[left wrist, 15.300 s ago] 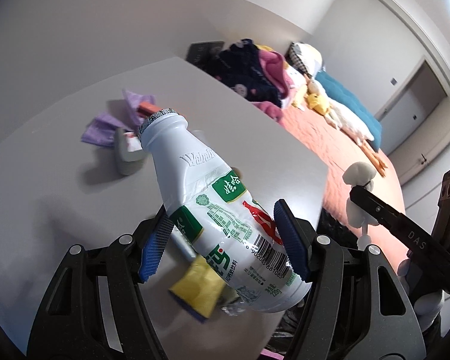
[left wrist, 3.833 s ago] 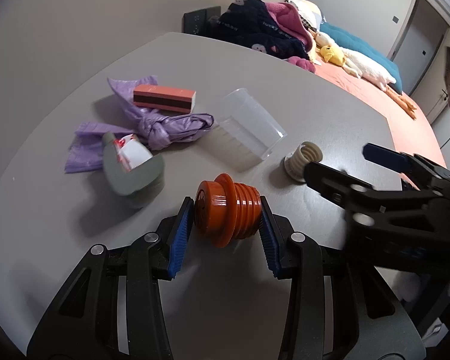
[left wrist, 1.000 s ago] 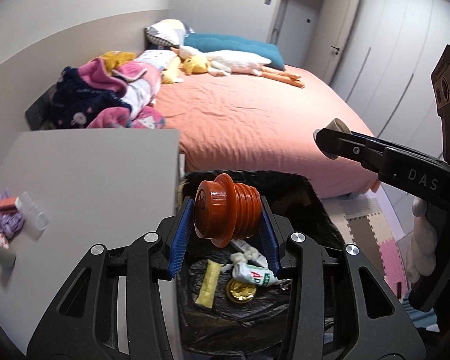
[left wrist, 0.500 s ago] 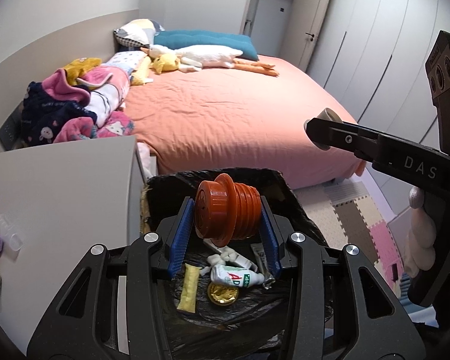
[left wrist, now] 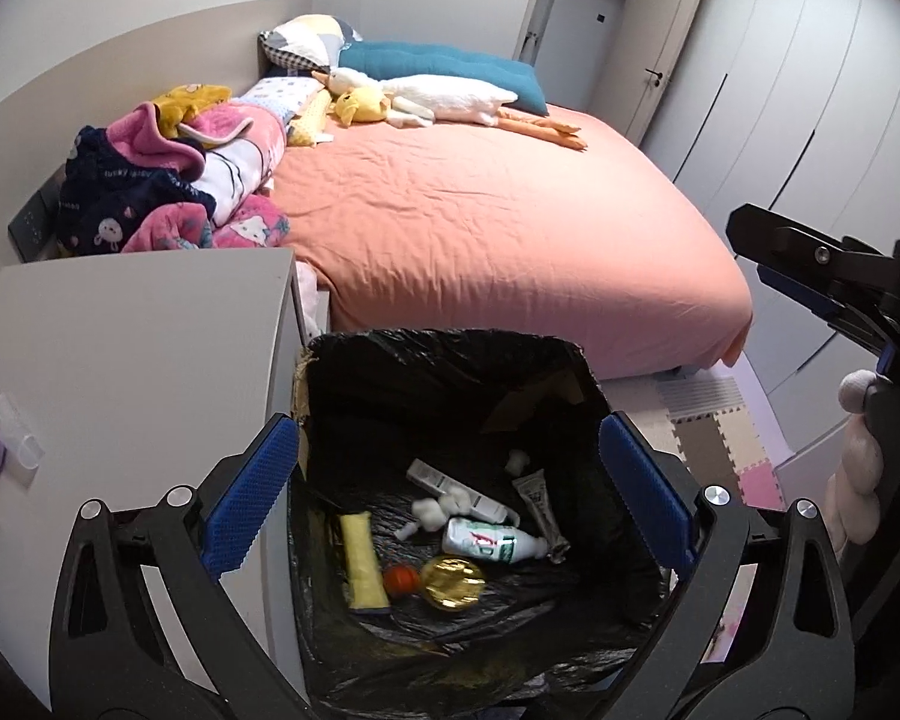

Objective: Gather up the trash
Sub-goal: 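Open both tools to drop stopper and cap into the bin, then move both tools back over the desk toward the tape roll and cup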

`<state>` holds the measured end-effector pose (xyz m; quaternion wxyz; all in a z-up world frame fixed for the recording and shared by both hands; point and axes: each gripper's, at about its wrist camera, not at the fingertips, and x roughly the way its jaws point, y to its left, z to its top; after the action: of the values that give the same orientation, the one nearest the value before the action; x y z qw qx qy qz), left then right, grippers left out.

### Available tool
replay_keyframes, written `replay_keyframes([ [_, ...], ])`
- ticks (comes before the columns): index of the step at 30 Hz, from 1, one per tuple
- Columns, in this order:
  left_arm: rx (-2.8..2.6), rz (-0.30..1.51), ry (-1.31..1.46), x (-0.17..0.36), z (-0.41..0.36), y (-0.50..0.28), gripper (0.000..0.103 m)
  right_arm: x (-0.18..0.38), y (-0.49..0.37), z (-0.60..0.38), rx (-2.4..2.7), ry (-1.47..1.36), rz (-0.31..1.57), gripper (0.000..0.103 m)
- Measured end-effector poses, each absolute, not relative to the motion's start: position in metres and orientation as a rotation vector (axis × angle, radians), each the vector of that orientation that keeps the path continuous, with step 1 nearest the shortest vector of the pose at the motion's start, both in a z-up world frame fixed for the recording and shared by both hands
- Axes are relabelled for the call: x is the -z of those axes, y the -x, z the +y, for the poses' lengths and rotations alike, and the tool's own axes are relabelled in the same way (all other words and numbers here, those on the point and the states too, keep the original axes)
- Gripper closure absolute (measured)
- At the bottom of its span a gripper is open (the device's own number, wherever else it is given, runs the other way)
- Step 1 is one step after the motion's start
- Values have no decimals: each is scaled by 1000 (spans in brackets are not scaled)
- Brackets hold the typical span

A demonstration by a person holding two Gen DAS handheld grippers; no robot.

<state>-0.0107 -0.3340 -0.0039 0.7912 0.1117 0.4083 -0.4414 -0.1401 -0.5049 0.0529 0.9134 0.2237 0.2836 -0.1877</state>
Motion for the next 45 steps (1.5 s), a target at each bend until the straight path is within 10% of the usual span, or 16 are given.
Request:
replay_keyframes([
  [45, 512, 893, -95, 18, -154, -42, 7, -26, 11, -349, 17, -298, 741, 5],
])
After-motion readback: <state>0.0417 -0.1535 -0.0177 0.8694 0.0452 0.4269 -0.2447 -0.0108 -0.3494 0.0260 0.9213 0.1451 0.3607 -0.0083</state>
